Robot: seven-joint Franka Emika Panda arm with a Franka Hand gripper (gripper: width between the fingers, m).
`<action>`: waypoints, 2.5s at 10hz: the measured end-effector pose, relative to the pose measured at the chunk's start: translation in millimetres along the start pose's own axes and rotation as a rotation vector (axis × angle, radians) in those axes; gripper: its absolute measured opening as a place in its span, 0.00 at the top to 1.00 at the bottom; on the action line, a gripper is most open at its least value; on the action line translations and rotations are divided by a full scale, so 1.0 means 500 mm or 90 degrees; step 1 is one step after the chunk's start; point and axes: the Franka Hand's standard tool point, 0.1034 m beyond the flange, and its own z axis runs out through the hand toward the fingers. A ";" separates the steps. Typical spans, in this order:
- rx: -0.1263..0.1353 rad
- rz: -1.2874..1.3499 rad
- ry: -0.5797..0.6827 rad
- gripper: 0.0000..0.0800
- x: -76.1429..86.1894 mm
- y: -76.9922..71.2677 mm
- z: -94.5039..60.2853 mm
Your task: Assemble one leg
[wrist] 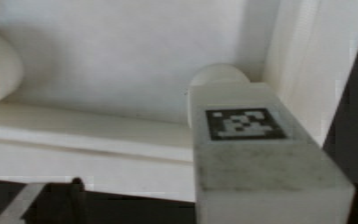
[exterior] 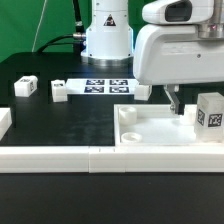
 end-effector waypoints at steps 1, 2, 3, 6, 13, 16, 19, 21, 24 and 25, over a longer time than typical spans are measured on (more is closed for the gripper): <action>0.000 0.000 0.000 0.54 0.000 0.000 0.000; 0.000 0.000 0.000 0.54 0.000 0.000 0.000; 0.000 0.000 0.000 0.64 0.000 0.001 0.000; 0.001 0.081 -0.001 0.64 -0.001 -0.004 0.000; 0.013 0.590 -0.001 0.63 -0.007 -0.007 0.006; 0.022 0.828 -0.016 0.63 -0.011 -0.003 0.006; 0.029 0.983 -0.032 0.63 -0.015 -0.002 0.006; 0.029 1.044 -0.036 0.63 -0.016 -0.007 0.007; 0.029 1.011 -0.036 0.32 -0.017 -0.008 0.008; 0.030 0.989 -0.034 0.32 -0.016 -0.010 0.007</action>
Offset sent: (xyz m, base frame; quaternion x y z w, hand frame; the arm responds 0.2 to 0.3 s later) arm 0.0000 0.0000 0.0000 0.0000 0.0000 0.0799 0.9968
